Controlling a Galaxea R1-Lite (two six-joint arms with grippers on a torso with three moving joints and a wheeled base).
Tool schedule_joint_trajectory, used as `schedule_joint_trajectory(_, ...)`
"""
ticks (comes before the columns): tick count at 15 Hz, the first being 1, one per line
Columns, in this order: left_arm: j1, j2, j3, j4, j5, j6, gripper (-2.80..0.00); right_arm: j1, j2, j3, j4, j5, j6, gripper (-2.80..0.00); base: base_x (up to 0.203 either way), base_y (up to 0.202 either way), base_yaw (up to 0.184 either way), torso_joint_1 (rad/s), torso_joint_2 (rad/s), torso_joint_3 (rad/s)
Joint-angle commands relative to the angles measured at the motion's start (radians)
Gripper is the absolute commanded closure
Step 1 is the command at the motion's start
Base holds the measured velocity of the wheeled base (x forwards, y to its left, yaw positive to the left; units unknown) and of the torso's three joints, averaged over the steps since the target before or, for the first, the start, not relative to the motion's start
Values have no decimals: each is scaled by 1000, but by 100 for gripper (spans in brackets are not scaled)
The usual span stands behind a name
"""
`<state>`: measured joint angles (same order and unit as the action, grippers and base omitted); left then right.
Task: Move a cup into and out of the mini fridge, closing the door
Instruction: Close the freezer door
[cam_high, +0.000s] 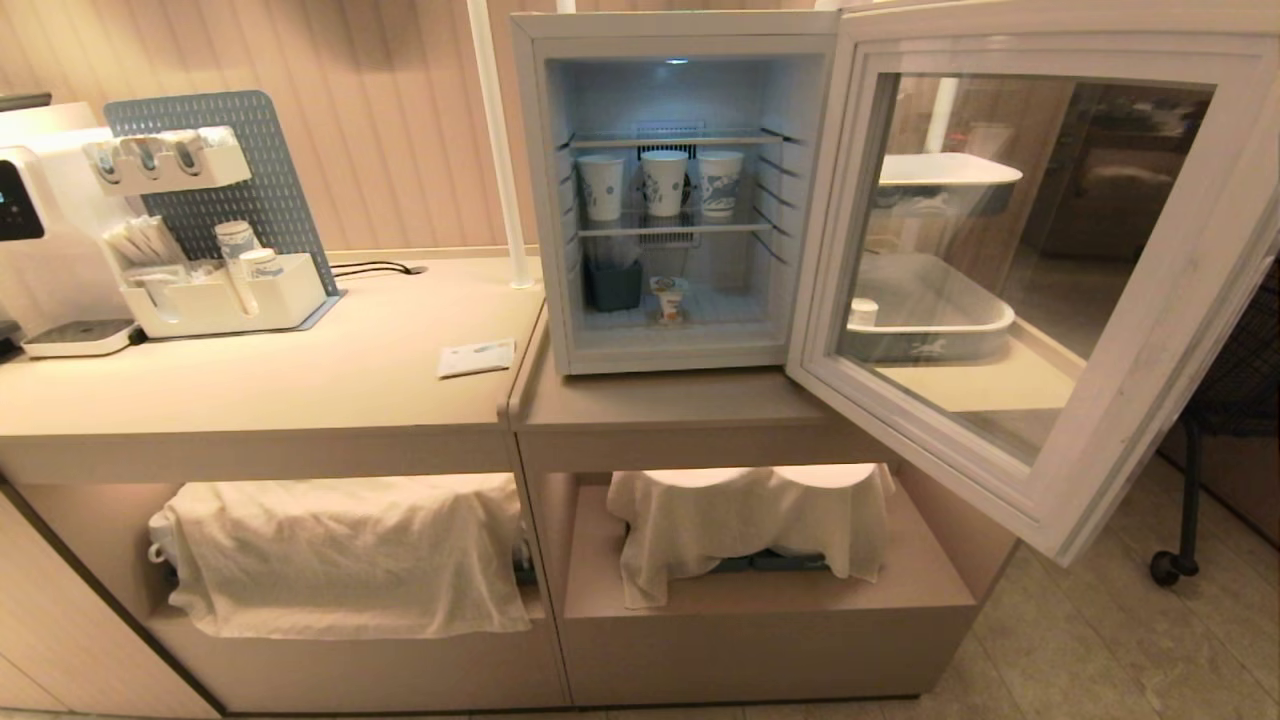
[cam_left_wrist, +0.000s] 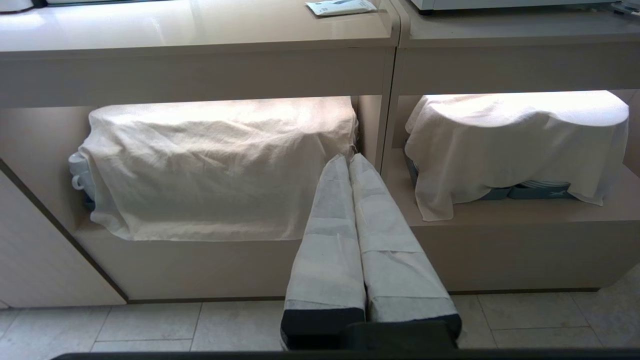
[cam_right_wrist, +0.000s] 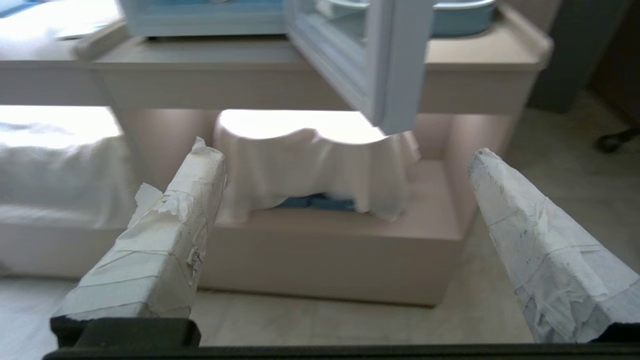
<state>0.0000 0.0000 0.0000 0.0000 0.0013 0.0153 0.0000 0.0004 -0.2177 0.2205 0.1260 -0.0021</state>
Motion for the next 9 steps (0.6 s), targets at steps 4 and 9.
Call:
schedule_joint_trajectory(4, 0, 0, 0, 0, 0, 0, 0, 0, 100, -235, 260, 58, 21, -280, 0, 0, 0, 0, 0, 0)
schedule_joint_trajectory(9, 0, 0, 0, 0, 0, 0, 0, -9, 474, -436, 311, 45, 22, -280, 0, 0, 0, 0, 0, 0)
